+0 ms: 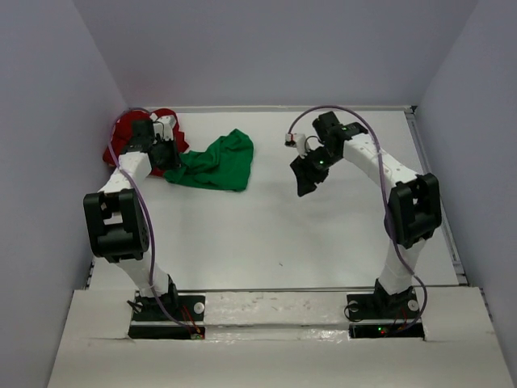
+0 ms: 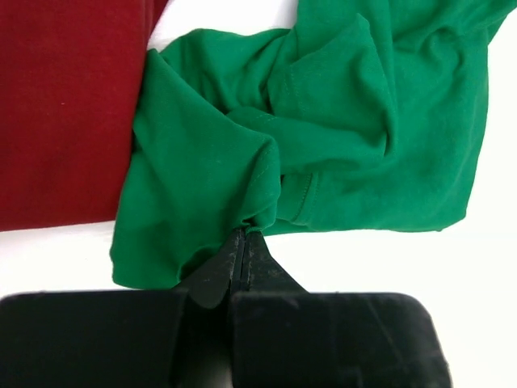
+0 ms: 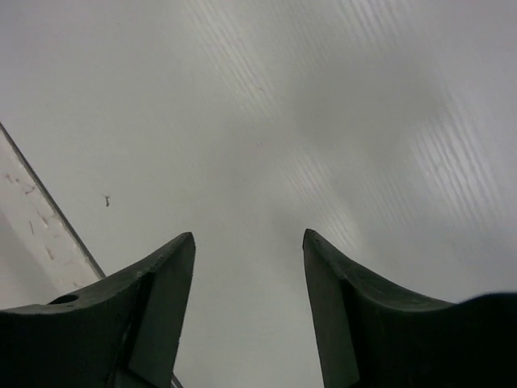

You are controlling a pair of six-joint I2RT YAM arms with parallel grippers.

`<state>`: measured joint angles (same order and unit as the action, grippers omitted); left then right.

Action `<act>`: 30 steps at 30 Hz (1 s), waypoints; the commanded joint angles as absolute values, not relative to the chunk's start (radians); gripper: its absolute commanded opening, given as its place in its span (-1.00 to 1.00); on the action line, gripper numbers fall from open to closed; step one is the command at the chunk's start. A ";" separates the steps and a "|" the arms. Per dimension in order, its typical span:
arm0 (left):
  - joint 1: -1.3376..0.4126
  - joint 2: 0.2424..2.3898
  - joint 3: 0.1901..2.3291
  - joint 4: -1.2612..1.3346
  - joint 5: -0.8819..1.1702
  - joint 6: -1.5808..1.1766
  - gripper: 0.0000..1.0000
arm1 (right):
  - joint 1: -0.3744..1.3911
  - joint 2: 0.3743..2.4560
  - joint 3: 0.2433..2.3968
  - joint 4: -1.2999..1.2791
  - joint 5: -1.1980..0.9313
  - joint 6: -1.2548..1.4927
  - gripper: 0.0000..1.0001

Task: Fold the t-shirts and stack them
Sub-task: Flatten out the tshirt

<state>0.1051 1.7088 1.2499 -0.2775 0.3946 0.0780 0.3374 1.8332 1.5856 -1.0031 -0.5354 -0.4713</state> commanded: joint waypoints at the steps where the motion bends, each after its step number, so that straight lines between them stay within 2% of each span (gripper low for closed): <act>1: 0.109 1.675 1.279 -0.272 0.387 0.095 -1.00 | 0.455 1.939 1.725 -1.062 -0.598 -0.494 0.17; 4: 0.109 1.672 1.264 -0.264 0.370 0.103 -1.00 | 0.518 1.998 1.787 -0.977 -0.504 -0.483 0.08; 10: 0.109 1.660 1.227 -0.238 0.361 0.106 -1.00 | 0.601 2.152 1.998 -0.934 -0.404 -0.498 0.15; 13: 0.109 1.654 1.212 -0.230 0.354 0.109 -1.00 | 0.630 2.189 2.034 -0.873 -0.361 -0.526 0.15; 20: 0.109 1.635 1.193 -0.219 0.345 0.120 -1.00 | 0.675 2.215 2.057 -0.692 -0.384 -0.558 0.08; 30: 0.109 1.582 1.140 -0.175 0.337 0.129 -1.00 | 0.736 2.327 2.175 -0.549 -0.449 -0.624 0.23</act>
<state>0.1066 1.6451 1.1648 -0.2150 0.3428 0.1097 0.7097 2.3009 2.1208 -0.6674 -0.3965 -0.5800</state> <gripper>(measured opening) 0.014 0.612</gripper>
